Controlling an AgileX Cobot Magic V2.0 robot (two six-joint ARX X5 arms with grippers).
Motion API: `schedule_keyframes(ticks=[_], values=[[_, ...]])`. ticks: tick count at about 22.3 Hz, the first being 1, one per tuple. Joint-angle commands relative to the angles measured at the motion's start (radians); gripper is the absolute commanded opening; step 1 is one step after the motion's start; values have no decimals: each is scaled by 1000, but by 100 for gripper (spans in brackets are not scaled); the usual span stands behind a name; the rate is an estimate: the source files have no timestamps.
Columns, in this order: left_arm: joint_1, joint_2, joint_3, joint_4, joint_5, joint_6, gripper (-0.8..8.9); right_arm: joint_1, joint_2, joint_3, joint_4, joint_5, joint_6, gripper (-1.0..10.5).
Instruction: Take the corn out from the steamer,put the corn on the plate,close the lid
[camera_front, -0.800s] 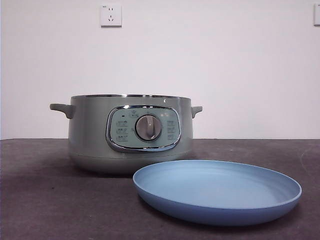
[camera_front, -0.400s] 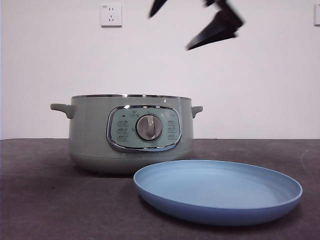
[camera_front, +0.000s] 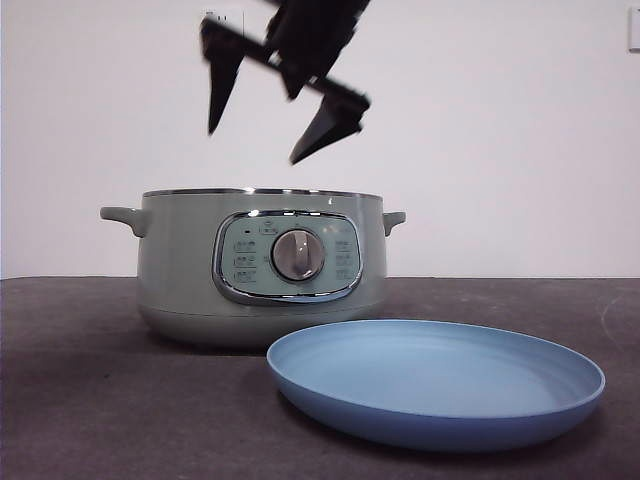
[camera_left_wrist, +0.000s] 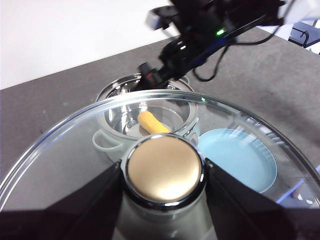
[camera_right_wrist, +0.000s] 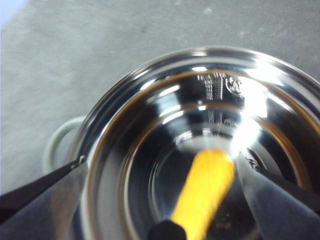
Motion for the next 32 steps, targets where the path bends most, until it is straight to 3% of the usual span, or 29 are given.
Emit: schedule_keyframes(ticks=[1, 8, 23, 26, 30, 32], values=[[-3, -10, 3, 19, 0, 9, -8, 7, 80, 35, -2, 41, -1, 504], [-3, -15, 3, -16, 0, 31, -8, 8, 174, 38, 5, 122, 2, 503], [-3, -18, 3, -27, 0, 34, -8, 8, 254, 38, -42, 173, 6, 497], [-3, -18, 3, -28, 0, 35, -8, 10, 276, 38, -58, 170, 7, 354], [-3, -18, 3, -31, -1, 35, -8, 17, 276, 38, -32, 164, -2, -16], [-3, -18, 3, -31, -1, 34, -8, 17, 269, 39, -24, 164, -2, -12]])
